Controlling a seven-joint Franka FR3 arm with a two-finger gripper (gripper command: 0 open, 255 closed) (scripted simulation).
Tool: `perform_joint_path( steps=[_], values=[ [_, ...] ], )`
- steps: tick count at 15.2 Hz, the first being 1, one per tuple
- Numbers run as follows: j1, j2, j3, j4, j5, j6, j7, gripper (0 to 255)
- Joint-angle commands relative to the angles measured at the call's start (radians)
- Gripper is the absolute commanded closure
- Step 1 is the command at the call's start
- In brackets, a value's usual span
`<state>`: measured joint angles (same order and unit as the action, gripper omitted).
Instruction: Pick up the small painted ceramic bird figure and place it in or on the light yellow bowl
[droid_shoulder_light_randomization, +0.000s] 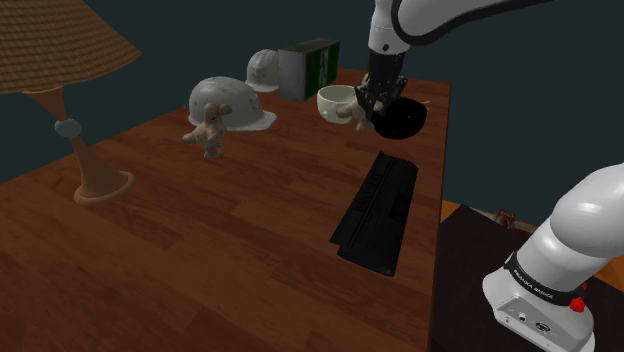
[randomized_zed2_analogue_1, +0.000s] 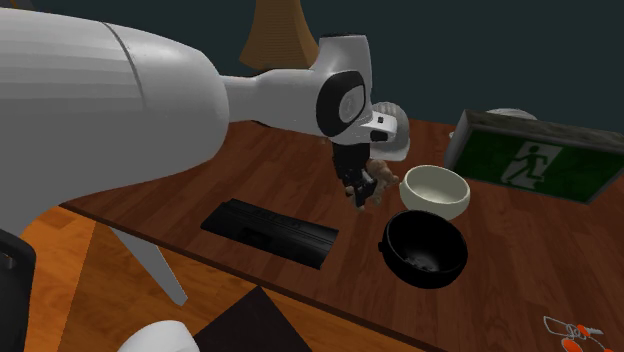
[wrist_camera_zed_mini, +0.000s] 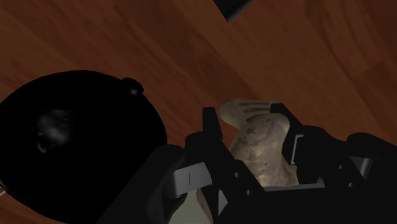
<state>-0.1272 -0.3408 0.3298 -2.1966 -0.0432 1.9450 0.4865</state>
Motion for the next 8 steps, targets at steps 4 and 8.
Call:
perform_joint_path(
  steps=[4, 8],
  values=[
    [-0.001, -0.008, -0.005, 0.063, 0.002, -0.07, -0.01, 255],
    [-0.002, -0.008, -0.007, 0.117, 0.002, -0.123, -0.016, 255]
  ],
)
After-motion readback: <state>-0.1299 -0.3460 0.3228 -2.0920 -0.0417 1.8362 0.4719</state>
